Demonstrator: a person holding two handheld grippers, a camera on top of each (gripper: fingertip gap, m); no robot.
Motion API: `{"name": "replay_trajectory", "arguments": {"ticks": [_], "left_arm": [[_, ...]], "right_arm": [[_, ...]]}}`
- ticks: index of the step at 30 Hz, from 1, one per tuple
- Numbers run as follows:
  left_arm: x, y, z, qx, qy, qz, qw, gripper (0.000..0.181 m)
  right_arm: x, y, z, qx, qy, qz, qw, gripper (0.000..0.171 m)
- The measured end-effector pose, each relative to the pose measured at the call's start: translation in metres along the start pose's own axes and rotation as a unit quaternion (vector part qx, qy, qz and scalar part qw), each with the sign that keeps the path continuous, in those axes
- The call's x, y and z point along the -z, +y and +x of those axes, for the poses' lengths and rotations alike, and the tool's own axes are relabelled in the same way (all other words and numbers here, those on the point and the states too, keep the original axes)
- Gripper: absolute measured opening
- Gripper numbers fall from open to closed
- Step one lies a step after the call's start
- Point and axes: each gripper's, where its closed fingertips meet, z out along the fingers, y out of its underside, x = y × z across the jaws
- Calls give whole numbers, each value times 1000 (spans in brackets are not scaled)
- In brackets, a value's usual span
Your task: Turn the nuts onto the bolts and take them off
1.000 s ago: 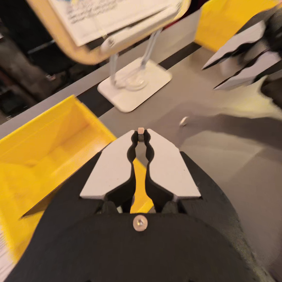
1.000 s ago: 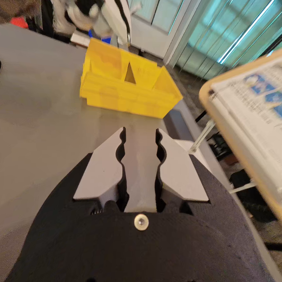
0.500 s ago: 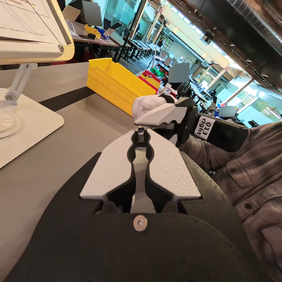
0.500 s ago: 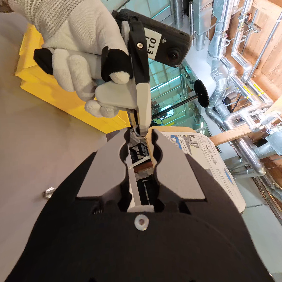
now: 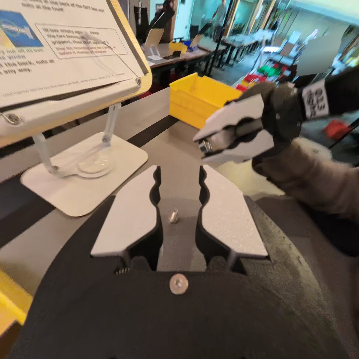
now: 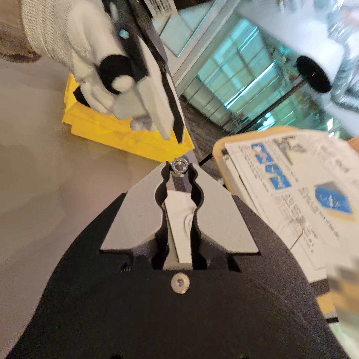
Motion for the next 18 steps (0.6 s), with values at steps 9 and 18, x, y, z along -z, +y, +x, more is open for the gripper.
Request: {"name": "replay_trajectory", "arguments": {"ticks": [9, 18], "left_arm": [[-38, 21, -19, -88, -91, -37, 991, 27], [-62, 49, -39, -87, -124, -34, 988, 21]], "right_arm": [[36, 116, -40, -147, -189, -153, 959, 18], [32, 156, -107, -147, -305, -245, 908, 18]]}}
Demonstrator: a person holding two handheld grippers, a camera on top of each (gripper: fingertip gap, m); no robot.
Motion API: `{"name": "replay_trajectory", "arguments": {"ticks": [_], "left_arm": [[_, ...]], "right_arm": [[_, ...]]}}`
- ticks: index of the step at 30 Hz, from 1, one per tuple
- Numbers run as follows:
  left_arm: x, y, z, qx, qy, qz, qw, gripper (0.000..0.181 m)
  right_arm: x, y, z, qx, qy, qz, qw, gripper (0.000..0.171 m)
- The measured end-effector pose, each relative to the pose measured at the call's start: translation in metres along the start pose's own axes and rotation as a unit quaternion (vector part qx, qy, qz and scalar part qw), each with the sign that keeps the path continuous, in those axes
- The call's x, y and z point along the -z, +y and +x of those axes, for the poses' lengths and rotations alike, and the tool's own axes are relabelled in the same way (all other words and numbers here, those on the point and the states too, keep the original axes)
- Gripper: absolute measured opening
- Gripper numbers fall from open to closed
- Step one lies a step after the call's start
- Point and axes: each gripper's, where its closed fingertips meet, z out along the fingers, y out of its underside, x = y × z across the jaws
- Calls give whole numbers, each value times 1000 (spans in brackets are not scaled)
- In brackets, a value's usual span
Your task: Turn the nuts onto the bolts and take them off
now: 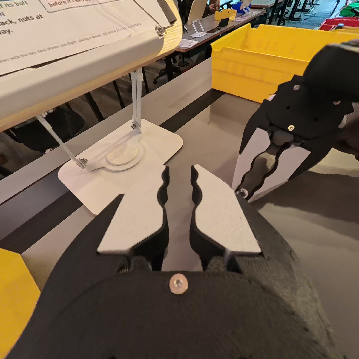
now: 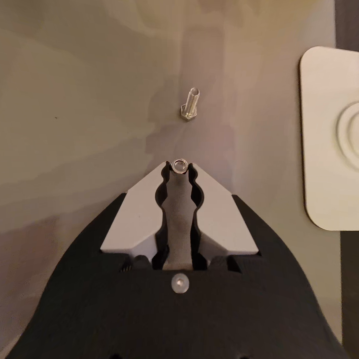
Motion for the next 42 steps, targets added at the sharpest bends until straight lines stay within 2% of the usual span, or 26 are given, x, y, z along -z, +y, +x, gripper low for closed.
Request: {"name": "replay_trajectory", "arguments": {"ticks": [16, 24, 26, 29, 32, 34, 36, 38, 39, 42], "left_arm": [[6, 6, -8, 15, 7, 12, 1000, 22], [7, 4, -7, 12, 6, 13, 1000, 22], [9, 3, -9, 11, 2, 14, 1000, 22], [12, -2, -14, 9, -9, 25, 1000, 22], [15, -3, -16, 9, -12, 27, 1000, 21], [16, -4, -17, 10, -13, 29, 999, 21], [16, -4, -17, 9, -14, 29, 999, 21], [16, -4, -16, 8, -12, 29, 999, 22], [16, -5, -15, 8, -11, 30, 999, 22], [15, -5, -14, 6, -10, 31, 999, 23]], "right_arm": [[-8, 1, -6, -40, -22, 2, 999, 21], [-8, 1, -7, -35, -23, 2, 999, 16], [-4, -3, -4, -33, -11, 7, 999, 31], [6, -33, 1, -26, 8, 64, 998, 27], [0, -64, 10, -25, 42, 104, 993, 25], [-13, -66, 18, -27, 71, 84, 994, 25], [-26, -62, 15, -26, 66, 64, 995, 25], [-36, -55, 16, -32, 67, 42, 996, 18], [-38, -55, 15, -30, 65, 40, 997, 9], [-36, -63, 17, -45, 63, 67, 995, 8]]}}
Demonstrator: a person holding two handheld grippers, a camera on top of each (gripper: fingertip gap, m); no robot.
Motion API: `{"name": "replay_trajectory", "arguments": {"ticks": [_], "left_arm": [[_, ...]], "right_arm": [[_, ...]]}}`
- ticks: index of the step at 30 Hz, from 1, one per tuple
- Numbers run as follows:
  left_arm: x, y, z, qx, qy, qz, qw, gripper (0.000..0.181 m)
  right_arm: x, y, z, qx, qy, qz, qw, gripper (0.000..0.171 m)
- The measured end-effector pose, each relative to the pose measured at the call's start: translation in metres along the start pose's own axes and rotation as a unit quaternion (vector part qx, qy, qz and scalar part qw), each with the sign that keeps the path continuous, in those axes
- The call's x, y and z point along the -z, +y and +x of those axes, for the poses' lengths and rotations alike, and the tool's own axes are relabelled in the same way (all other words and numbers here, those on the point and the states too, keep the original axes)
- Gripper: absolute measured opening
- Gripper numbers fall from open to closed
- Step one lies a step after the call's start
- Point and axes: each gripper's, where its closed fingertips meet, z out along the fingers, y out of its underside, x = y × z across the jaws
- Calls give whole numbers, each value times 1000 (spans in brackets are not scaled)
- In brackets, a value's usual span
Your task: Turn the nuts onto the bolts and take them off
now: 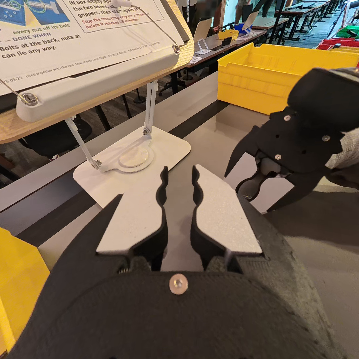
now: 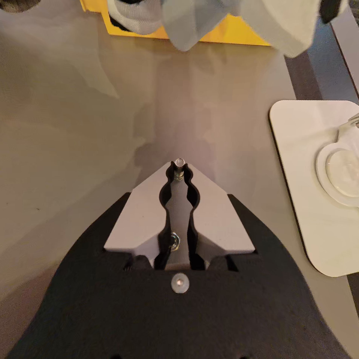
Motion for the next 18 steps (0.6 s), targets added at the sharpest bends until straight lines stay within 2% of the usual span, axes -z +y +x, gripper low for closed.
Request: {"name": "replay_trajectory", "arguments": {"ticks": [3, 8, 13, 18], "left_arm": [[1, -3, 4, -5, 10, 12, 1000, 34], [-5, -12, 22, -32, 26, 54, 998, 53], [-15, -19, 38, -73, -6, 92, 993, 48], [-19, -21, 37, -133, -86, 93, 983, 46]], "right_arm": [[17, -9, 7, -5, 8, 25, 1000, 8], [72, -41, 29, -41, 35, 123, 991, 8], [115, -64, 39, -49, 69, 171, 982, 8], [125, -80, 36, -54, 86, 171, 980, 8]]}}
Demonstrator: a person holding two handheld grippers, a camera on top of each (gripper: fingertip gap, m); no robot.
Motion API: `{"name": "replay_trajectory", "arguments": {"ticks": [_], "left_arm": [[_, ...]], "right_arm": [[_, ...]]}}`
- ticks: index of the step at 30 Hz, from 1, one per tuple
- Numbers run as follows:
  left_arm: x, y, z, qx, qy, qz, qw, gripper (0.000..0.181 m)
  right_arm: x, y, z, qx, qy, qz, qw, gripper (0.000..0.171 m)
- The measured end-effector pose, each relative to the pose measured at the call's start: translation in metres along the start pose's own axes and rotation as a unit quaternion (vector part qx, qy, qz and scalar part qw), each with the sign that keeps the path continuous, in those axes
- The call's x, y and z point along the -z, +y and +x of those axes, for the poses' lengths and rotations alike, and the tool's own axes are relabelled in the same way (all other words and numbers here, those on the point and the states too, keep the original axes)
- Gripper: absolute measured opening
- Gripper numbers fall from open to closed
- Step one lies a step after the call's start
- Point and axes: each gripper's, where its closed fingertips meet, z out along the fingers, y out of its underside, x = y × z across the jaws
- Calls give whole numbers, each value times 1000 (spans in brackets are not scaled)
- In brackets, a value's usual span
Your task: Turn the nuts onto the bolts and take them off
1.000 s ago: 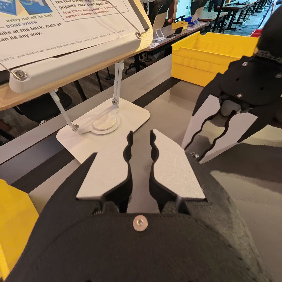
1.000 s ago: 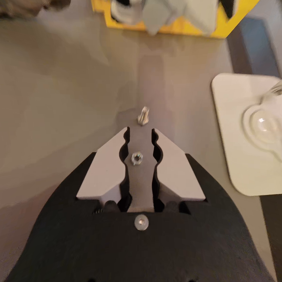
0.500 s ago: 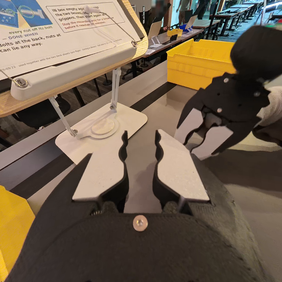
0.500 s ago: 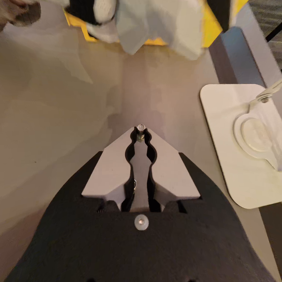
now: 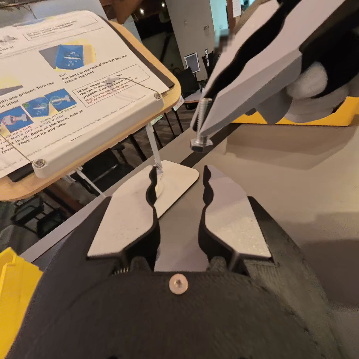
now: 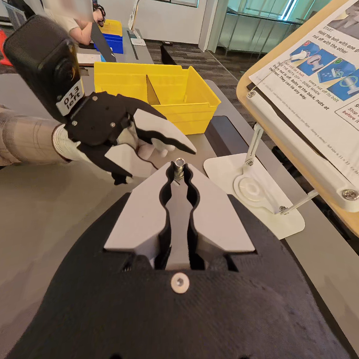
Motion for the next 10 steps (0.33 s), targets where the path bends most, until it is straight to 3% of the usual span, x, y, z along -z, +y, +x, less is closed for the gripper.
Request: {"name": "replay_trajectory", "arguments": {"ticks": [6, 10], "left_arm": [[0, -2, 0, -14, -29, -5, 999, 42], [1, -5, 2, -42, -47, 1, 998, 31]], "right_arm": [[-15, -6, -11, -14, 3, -11, 1000, 8], [-24, -2, -13, -31, 8, -19, 999, 8]]}}
